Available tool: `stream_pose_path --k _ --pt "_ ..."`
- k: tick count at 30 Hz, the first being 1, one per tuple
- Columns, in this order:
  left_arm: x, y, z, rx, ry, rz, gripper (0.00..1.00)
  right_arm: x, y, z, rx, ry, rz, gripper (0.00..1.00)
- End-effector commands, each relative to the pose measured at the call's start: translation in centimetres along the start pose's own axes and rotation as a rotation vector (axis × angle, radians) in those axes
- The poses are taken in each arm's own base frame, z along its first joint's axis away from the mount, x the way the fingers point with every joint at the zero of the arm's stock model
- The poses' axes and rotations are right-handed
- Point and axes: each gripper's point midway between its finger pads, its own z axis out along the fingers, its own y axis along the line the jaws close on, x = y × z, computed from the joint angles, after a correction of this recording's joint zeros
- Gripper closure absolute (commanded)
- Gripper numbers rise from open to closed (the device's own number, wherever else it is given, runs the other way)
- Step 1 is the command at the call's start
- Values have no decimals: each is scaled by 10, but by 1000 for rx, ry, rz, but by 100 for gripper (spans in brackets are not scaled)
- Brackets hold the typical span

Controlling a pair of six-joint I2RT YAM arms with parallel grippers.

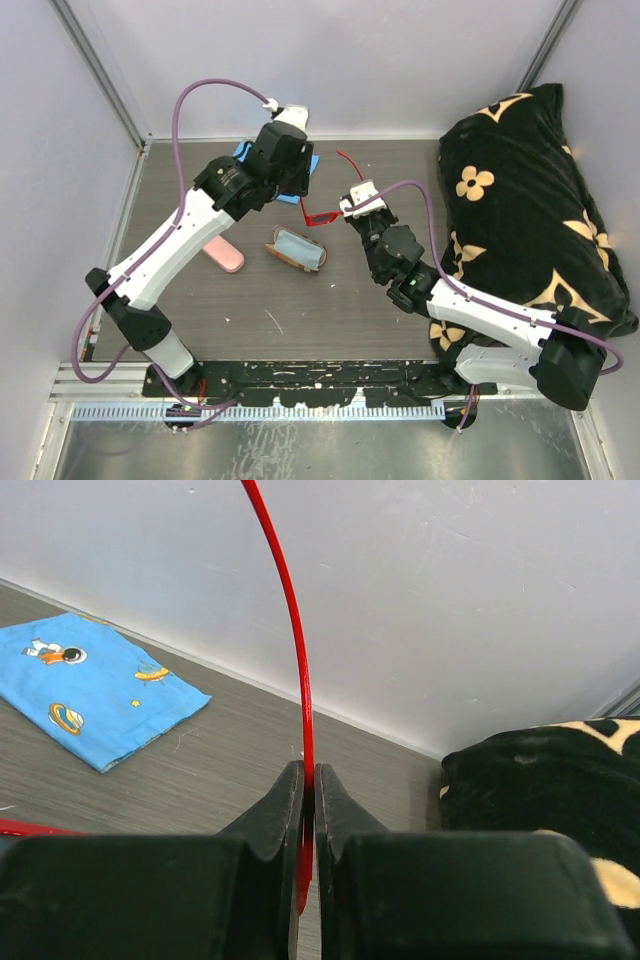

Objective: Organize the sunglasses
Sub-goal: Pick up the sunglasses from the center of the board.

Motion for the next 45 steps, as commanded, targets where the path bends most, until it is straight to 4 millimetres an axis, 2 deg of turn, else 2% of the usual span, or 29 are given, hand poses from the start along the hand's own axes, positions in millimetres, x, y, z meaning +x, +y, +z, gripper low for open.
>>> stream_pose_path --k 1,9,18,20,25,34,39,45 --pt "-22 4 1 -44 -63 18 58 -17 -7 -1 23 -47 56 99" --pt "-27 0 8 -44 -74 29 66 -16 -6 -4 10 -50 71 99" --pt "-25 -5 10 -22 -68 21 100 -15 -3 -7 -14 -54 82 96" --pt "-24 -5 10 -17 -69 18 100 -14 -2 -8 -24 -56 83 93" --pt "-23 -5 9 -9 -69 10 100 -16 3 -10 -59 -62 100 71" --pt "-16 -5 13 -17 -62 5 100 -36 14 -19 -187 -87 165 38" --pt "-17 -4 20 -25 -101 -2 100 -48 15 -37 -291 -101 210 30" --pt "-21 -1 25 -30 -165 35 100 -48 15 -64 -387 -83 281 29"
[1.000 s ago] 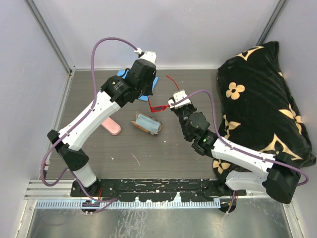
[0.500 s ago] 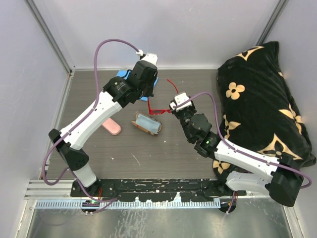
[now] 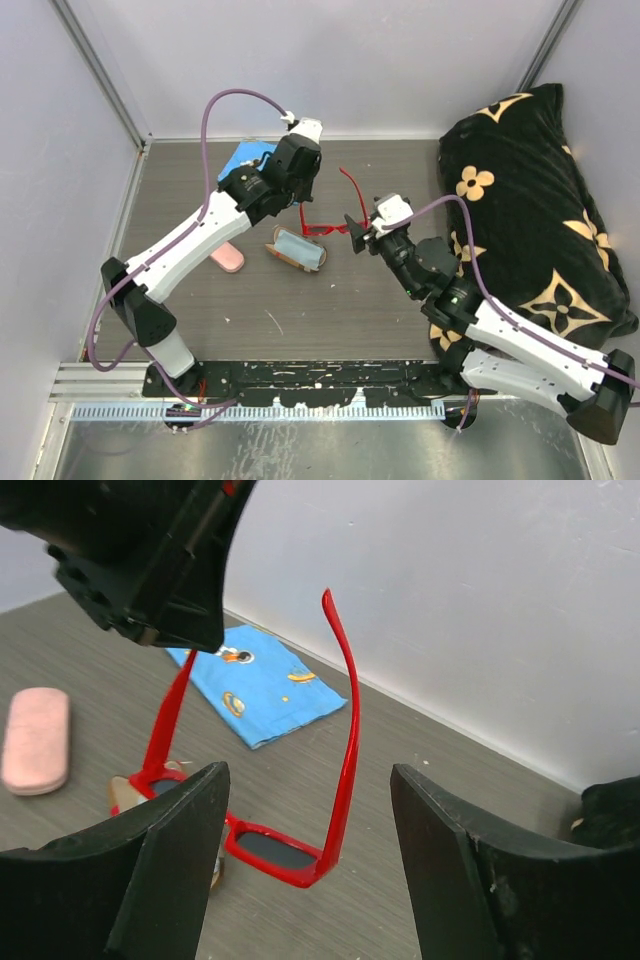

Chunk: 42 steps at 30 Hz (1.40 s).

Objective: Organize the sunglasses
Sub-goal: Pick up the sunglasses from the center of the board.

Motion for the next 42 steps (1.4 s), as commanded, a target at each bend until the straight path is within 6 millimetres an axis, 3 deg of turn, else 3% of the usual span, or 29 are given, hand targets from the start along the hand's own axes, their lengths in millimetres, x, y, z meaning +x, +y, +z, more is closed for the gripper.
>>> stream_pose_path --k 1,5,10,13,19,23,29,33,42 --pt "-46 6 -19 9 -199 -22 100 -23 9 -19 -96 -34 114 29" --pt "-54 12 -23 2 -292 -1 100 -23 1 -33 -69 -20 211 29" --pt "-67 20 -35 12 -469 -11 100 -21 -32 -42 139 17 414 29" --pt "-81 21 -52 58 -656 -40 100 -16 -41 -43 250 58 572 30" --pt "-82 25 -81 108 -908 42 100 -10 -32 -33 326 124 825 31" --pt "-84 29 -100 103 -1059 100 100 -15 -26 -25 328 149 896 33" --pt "-80 16 -123 125 -1249 318 100 -22 -22 -10 287 223 967 33" --pt "-72 1 -128 127 -1328 520 100 -10 -28 5 250 310 1027 33" --pt "-71 -4 -134 49 -1415 698 100 21 -11 23 122 500 1114 33"
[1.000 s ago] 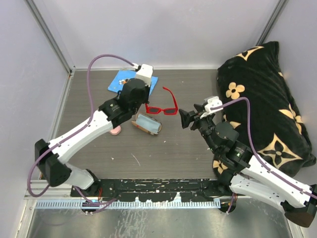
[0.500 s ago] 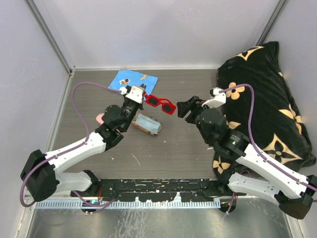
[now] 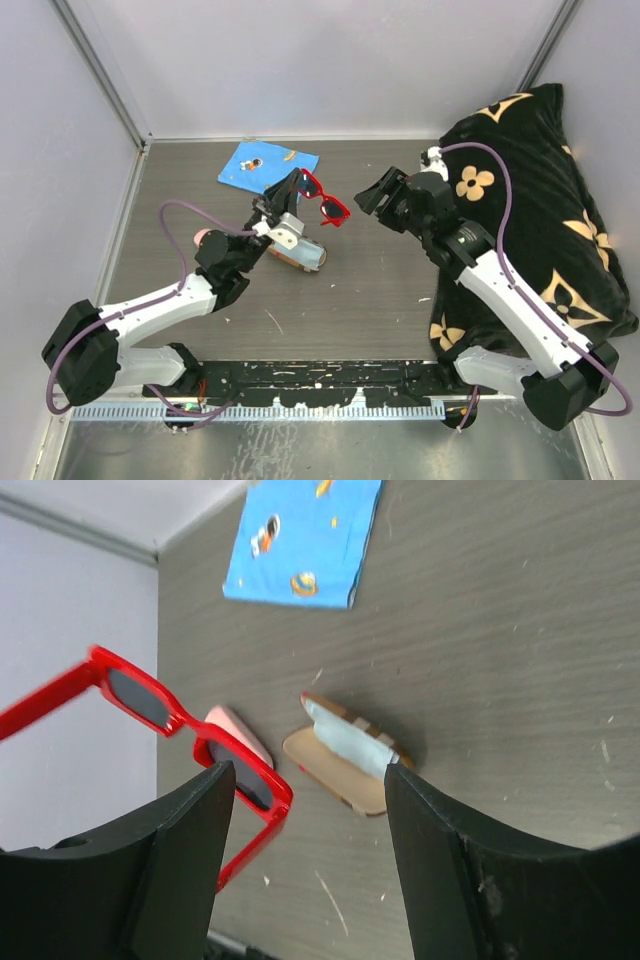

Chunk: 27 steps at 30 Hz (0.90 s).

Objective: Organize the sunglasses
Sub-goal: Pick up the sunglasses from the center of the board.

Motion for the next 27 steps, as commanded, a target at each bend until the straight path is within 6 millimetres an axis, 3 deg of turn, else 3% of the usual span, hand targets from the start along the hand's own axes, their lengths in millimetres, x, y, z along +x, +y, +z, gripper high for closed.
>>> stream_pose_path --k 1,10,18,20,27 --pt "-38 19 4 -54 -169 147 100 6 29 -4 -122 127 54 32" --pt "-40 7 4 -9 -215 250 100 11 30 7 -142 219 89 35" --pt "-47 6 4 6 -253 374 100 28 32 13 -161 357 99 42" --pt "-37 -6 8 35 -243 401 100 32 34 15 -168 387 103 41" --pt "-37 -12 10 50 -268 453 100 35 39 21 -173 428 103 45"
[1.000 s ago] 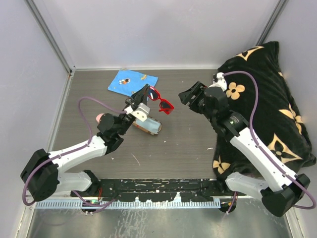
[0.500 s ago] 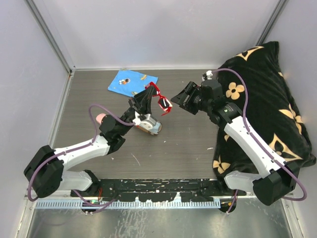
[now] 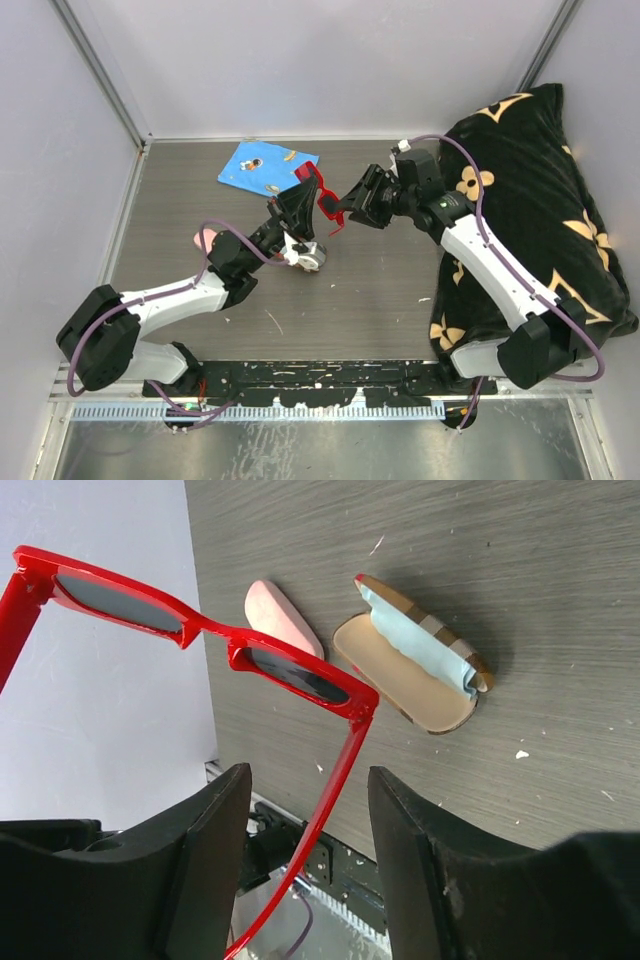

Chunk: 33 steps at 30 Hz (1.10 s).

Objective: Organize the sunglasses
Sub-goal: Pick up the sunglasses from the center of the board.

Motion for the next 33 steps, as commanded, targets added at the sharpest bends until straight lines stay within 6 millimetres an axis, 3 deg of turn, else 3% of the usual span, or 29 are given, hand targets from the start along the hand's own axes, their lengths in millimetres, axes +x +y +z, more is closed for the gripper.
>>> stream_pose_path --k 1,22,33 --pt "-21 31 5 -98 -85 88 100 -6 26 -10 -76 8 -25 46" --pt "-30 33 2 -105 -105 114 100 4 19 9 -73 94 15 66" --pt "-29 35 2 -110 -99 122 100 12 12 16 -69 128 43 69"
